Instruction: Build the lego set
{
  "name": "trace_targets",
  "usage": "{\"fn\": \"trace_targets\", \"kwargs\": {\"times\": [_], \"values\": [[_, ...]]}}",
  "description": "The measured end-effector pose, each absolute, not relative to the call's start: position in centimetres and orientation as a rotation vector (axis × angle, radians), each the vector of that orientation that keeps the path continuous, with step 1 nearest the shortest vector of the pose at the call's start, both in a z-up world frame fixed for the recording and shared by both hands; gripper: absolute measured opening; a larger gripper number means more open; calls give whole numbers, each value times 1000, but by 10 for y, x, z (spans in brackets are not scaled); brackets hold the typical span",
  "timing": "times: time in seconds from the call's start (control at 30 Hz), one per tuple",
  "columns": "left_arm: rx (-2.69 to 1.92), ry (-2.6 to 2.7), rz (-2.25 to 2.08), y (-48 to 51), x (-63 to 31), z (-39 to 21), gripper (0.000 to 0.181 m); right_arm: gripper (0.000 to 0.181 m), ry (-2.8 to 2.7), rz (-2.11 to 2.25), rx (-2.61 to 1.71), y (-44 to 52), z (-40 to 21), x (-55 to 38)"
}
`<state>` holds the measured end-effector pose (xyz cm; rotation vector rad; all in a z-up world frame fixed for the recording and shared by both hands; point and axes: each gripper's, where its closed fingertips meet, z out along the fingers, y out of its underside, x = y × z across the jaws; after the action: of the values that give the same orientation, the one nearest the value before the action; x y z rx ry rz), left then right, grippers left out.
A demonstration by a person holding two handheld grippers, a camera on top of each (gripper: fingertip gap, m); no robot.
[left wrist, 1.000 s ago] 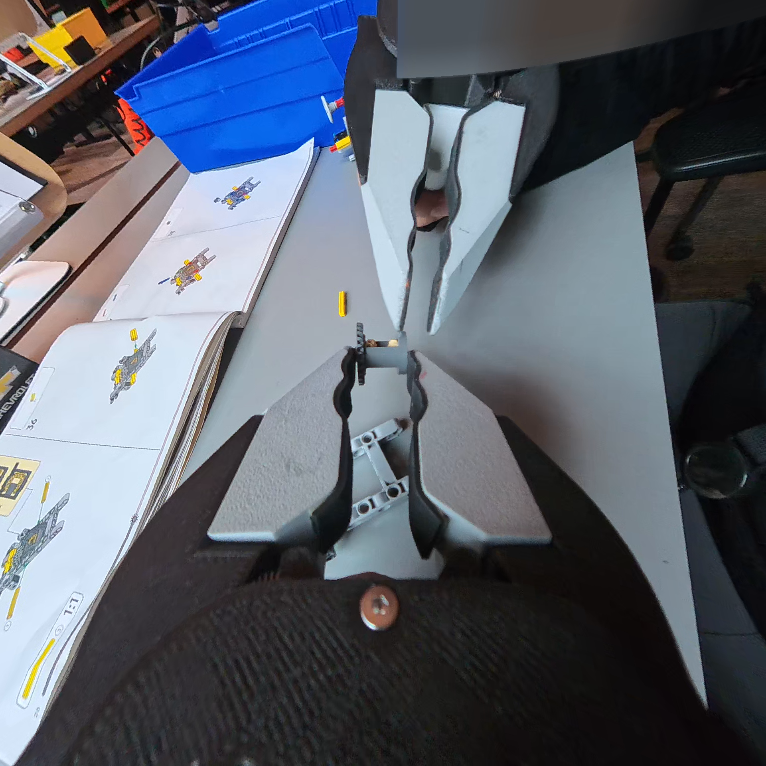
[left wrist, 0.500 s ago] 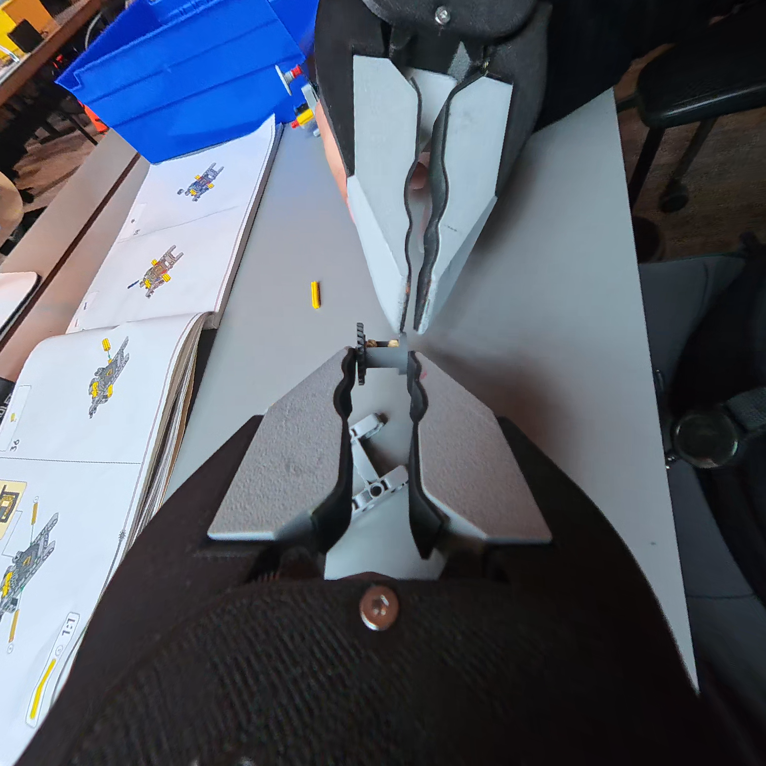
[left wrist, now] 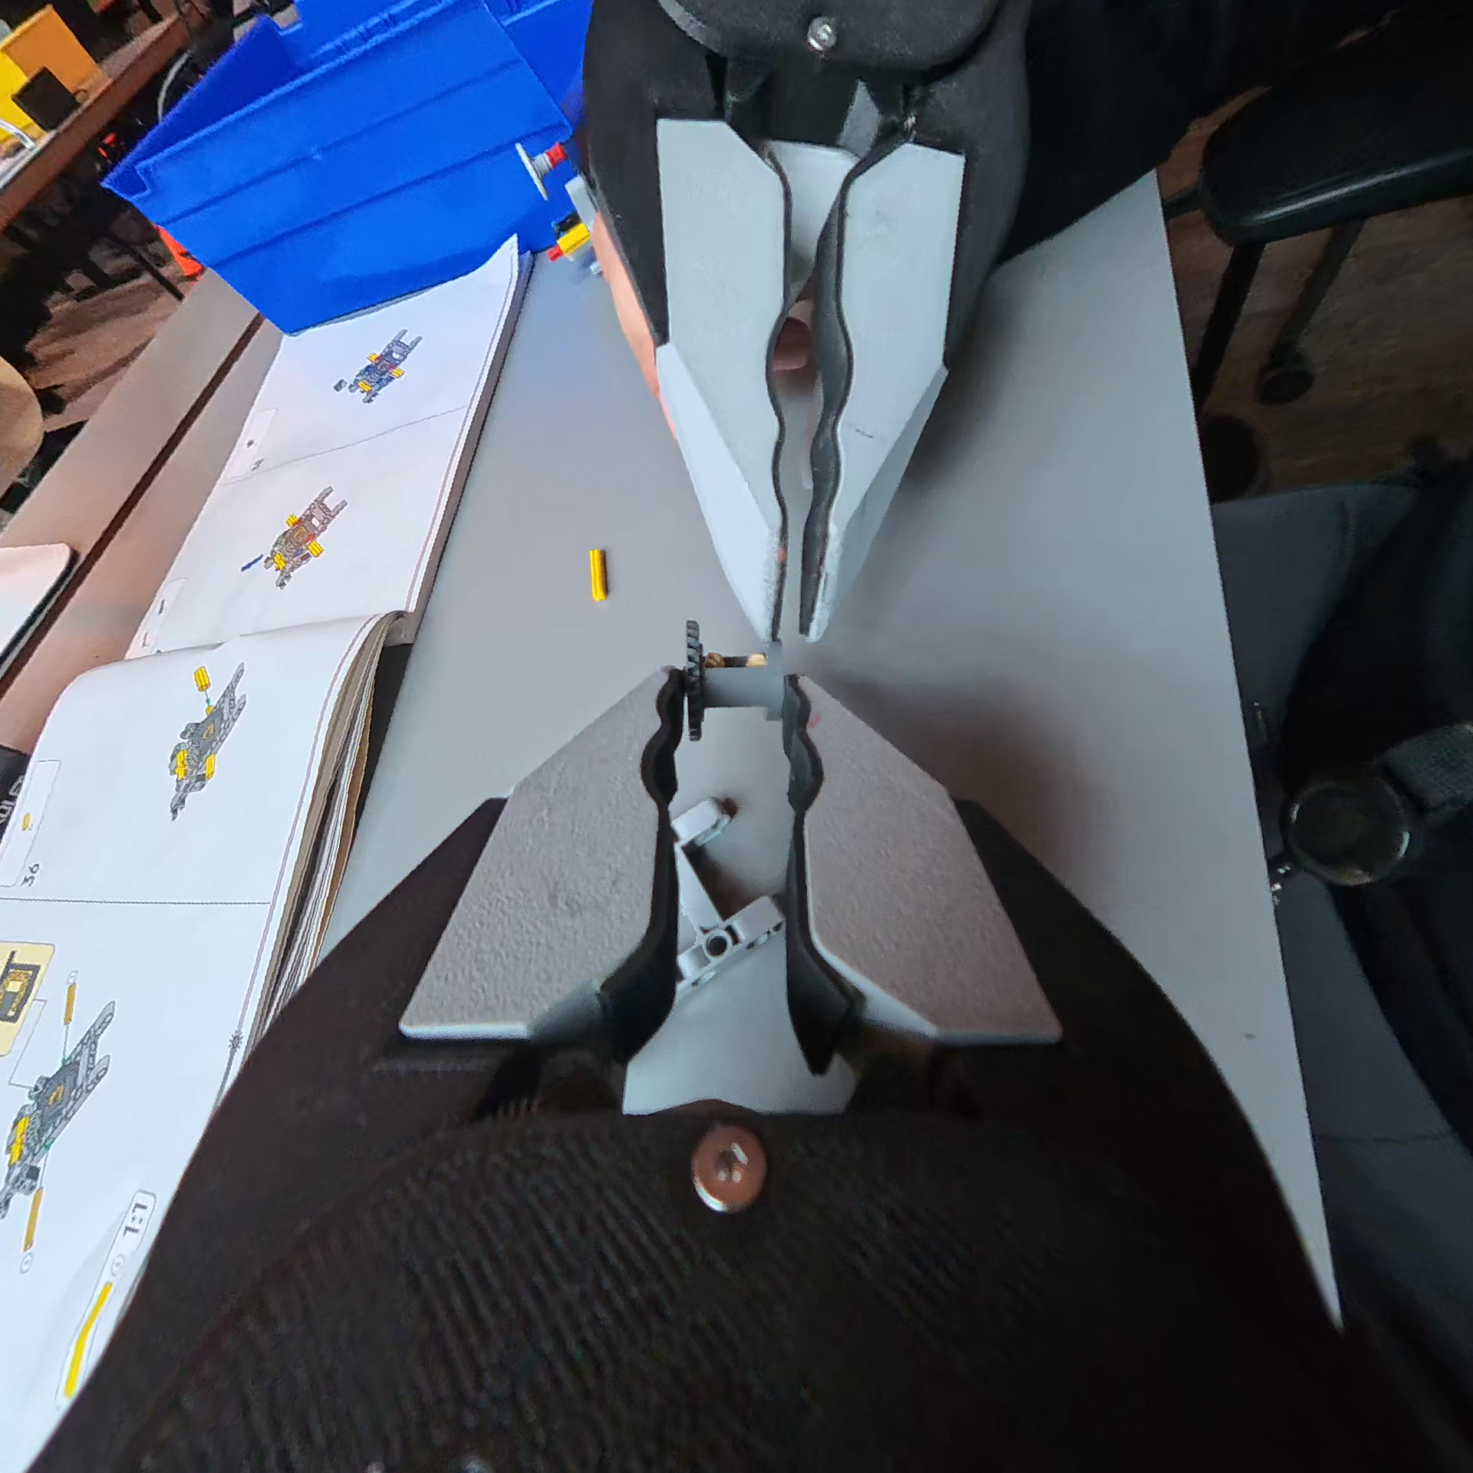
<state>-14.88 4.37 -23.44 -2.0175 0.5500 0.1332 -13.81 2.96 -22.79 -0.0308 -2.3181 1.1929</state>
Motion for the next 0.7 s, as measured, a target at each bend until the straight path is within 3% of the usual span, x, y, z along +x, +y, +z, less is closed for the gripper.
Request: {"fn": "trace_targets", "kwargs": {"times": [0.37,0.5,0.6,0.7], "values": [[-2101,586,156,44,-145,-248,22,1,-2332,1056,31,30,-242,-140],[-2118,538,142,45,-150,-248,21,21,-2378,1065,7,28,-249,-138],[-2117,557,174,45,-149,-249,21,8,-2312,958,18,30,-251,-148],[-2079,543,130,44,-147,-242,21,7,-2231,905,79,31,-247,-150]]}}
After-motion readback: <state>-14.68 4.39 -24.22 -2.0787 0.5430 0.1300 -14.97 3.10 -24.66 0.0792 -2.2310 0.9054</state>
